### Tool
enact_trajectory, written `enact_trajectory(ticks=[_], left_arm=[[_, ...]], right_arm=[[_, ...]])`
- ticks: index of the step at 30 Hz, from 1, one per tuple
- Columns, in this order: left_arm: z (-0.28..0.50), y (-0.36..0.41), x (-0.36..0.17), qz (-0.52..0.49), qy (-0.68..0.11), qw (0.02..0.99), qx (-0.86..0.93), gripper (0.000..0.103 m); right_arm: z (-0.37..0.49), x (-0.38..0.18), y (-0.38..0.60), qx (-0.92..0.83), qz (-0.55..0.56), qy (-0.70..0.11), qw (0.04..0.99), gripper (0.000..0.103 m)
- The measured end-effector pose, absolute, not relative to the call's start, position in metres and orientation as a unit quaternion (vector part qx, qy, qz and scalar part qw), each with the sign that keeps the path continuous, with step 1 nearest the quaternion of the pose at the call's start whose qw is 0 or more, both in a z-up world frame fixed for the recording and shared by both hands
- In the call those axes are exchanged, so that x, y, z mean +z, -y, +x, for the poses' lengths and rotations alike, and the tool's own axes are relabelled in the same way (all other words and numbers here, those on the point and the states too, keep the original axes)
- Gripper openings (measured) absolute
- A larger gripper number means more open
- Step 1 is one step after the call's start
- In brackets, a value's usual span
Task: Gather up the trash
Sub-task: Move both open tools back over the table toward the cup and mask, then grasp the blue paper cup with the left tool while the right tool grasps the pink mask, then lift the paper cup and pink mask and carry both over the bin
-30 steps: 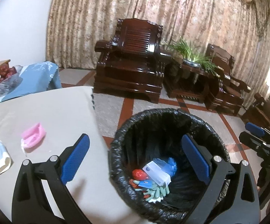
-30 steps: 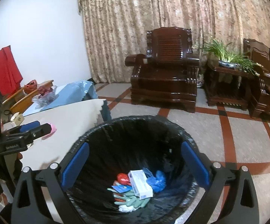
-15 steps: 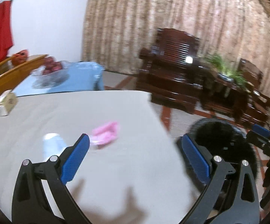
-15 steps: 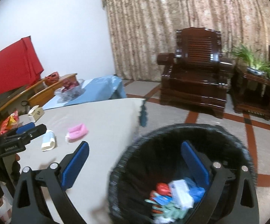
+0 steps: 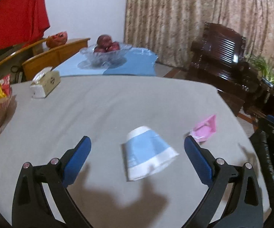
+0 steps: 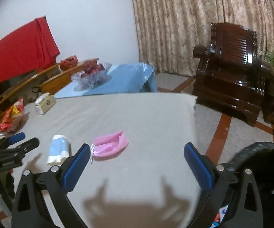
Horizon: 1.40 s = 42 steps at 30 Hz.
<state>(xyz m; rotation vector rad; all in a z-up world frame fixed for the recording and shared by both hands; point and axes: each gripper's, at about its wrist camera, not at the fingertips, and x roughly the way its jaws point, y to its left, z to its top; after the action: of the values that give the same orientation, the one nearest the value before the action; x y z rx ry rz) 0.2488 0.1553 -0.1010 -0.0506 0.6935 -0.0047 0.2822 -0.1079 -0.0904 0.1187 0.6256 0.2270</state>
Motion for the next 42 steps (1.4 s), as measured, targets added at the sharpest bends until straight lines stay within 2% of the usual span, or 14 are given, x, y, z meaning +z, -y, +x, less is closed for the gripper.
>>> enact_trajectory(ticks=[9,13,16,19,21,22,24,27,29,31,32,36,40,42], left_arm=[[0.269,-0.172,-0.132,-0.040,-0.364,0.930,0.009,0.086],[0.270,-0.178,-0.140,-0.045,-0.369,0.928,0.009,0.085],[0.273,-0.178,-0.144,-0.049,-0.373,0.926,0.005,0.085],[0.276,-0.176,-0.148,-0.051,-0.377,0.925,-0.001,0.085],[0.278,-0.174,-0.152,-0.052,-0.380,0.924,-0.004,0.085],[0.279,-0.173,-0.154,-0.053,-0.382,0.923,-0.006,0.085],[0.282,-0.169,-0.158,-0.055,-0.388,0.920,-0.011,0.085],[0.284,-0.164,-0.161,-0.056,-0.394,0.917,-0.018,0.085],[0.286,-0.159,-0.165,-0.054,-0.402,0.914,-0.025,0.081],[0.288,-0.154,-0.170,-0.060,-0.414,0.907,-0.039,0.062],[0.289,-0.152,-0.173,-0.065,-0.419,0.905,-0.046,0.057],[0.288,-0.146,-0.172,-0.078,-0.418,0.903,-0.064,0.027],[0.287,-0.140,-0.164,-0.073,-0.406,0.909,-0.064,0.018],[0.283,-0.136,-0.157,-0.067,-0.398,0.913,-0.062,0.017]], right_arm=[[0.340,-0.129,0.066,0.117,0.050,-0.350,0.928,0.092],[0.353,-0.139,0.054,0.127,0.041,-0.365,0.921,0.090],[0.363,-0.148,0.046,0.136,0.036,-0.382,0.914,0.084],[0.366,-0.157,0.045,0.149,0.040,-0.400,0.903,0.068],[0.366,-0.161,0.045,0.167,0.045,-0.411,0.895,0.048],[0.365,-0.162,0.046,0.176,0.050,-0.412,0.893,0.043],[0.364,-0.161,0.045,0.184,0.053,-0.410,0.892,0.024],[0.359,-0.159,0.050,0.192,0.052,-0.406,0.892,0.020],[0.357,-0.157,0.052,0.188,0.049,-0.400,0.895,0.020],[0.351,-0.153,0.059,0.181,0.049,-0.394,0.900,0.020],[0.350,-0.151,0.061,0.180,0.052,-0.392,0.900,0.020],[0.341,-0.145,0.071,0.177,0.061,-0.387,0.903,0.020],[0.333,-0.138,0.076,0.174,0.067,-0.378,0.907,0.020],[0.328,-0.133,0.077,0.172,0.063,-0.371,0.911,0.020]])
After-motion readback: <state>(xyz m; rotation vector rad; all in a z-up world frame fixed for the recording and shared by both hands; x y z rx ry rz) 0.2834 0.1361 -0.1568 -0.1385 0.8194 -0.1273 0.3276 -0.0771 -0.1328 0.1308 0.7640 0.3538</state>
